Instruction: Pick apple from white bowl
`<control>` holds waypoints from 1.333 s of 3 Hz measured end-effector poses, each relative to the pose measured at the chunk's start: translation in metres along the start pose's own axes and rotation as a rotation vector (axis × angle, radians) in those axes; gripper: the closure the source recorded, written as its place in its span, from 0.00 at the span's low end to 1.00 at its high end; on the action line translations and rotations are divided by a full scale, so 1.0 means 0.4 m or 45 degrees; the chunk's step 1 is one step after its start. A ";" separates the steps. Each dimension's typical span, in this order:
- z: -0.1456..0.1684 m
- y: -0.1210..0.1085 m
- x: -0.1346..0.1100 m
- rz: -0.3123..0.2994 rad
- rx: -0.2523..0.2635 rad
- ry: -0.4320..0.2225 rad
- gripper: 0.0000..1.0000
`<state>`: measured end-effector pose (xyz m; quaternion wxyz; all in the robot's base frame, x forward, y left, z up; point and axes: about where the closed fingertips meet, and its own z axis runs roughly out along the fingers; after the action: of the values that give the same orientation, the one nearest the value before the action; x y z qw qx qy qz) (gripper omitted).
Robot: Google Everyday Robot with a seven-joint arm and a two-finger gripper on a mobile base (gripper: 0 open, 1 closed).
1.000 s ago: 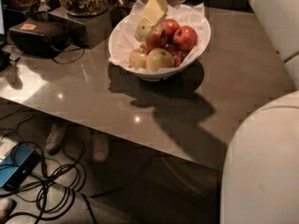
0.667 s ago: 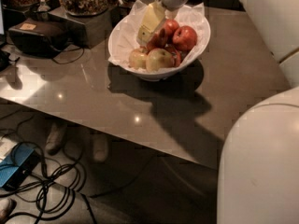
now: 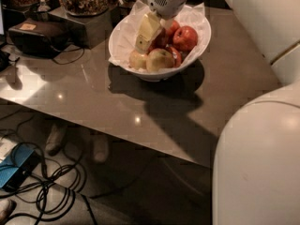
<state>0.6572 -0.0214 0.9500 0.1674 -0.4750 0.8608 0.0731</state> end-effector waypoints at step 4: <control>0.013 -0.081 0.007 0.028 0.059 0.044 0.24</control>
Offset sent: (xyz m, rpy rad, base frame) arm 0.0084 -0.0152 0.0081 -0.0667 -0.0060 -0.0067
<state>0.6843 -0.0395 0.9452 0.1625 -0.4626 0.8703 0.0469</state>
